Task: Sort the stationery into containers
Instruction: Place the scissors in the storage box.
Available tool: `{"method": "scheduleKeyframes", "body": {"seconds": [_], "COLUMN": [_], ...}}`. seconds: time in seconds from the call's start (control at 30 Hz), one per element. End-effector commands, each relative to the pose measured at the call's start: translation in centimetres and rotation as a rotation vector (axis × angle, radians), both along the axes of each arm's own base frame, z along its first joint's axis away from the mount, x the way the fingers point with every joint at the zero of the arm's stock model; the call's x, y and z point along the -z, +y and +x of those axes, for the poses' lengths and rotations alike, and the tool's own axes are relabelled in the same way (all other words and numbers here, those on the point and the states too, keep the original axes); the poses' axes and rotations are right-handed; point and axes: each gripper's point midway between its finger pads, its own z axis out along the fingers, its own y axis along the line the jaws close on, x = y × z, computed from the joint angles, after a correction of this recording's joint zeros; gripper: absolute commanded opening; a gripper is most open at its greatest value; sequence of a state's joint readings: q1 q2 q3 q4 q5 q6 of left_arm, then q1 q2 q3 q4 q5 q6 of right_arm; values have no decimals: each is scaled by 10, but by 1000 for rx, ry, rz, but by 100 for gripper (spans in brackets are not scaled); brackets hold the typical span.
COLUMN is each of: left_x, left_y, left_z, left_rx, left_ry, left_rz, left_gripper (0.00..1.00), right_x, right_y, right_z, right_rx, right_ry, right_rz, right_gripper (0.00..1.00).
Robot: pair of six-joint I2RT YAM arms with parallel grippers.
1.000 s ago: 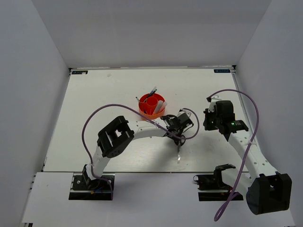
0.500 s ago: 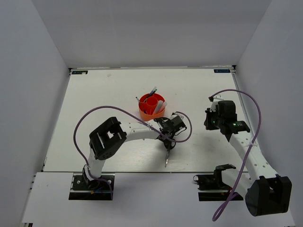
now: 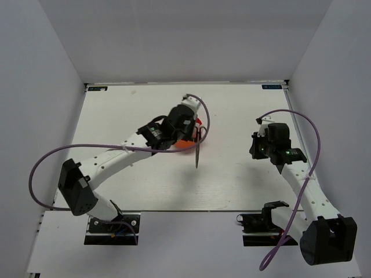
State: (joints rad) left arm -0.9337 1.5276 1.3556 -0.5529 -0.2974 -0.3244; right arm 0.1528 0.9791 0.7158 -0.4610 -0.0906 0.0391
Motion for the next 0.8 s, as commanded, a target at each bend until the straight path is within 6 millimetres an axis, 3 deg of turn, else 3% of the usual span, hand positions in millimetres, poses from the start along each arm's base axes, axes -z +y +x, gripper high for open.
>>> {"method": "scheduleKeyframes", "body": {"seconds": [0.0,0.13,0.17,0.2,0.23,0.3,0.37,0.5,0.77], "left_x": [-46,-85,-80,-98,-101,-92,-103,-100,-95], "left_y": [18,24,28,26,29,34,33,42,66], "left_z": [42,82,92,102,107,123,136,157,175], "left_rx": [-64,-87,-121,-125,-145,-165,-185,-278,-358], "left_ry": [-202,-413,-435,-519,-540,-574,-646,-705,-671], "left_rz": [-67,-37,-1,-4,8,115,136,191,125], "left_gripper": [0,0,0,0,0,0,0,0,0], "right_x": [-5,-3,-2,0,0,4,3,5,8], "right_y": [4,5,4,4,5,4,3,4,5], "right_z": [4,4,4,4,4,3,5,5,5], "right_rx": [-9,-14,-14,-14,-19,-17,-13,-17,-21], "right_ry": [-30,-25,-21,-15,-16,-1,-6,-1,11], "right_rz": [24,27,25,23,22,18,18,19,18], "right_gripper": [2,2,2,2,2,2,2,2,2]}}
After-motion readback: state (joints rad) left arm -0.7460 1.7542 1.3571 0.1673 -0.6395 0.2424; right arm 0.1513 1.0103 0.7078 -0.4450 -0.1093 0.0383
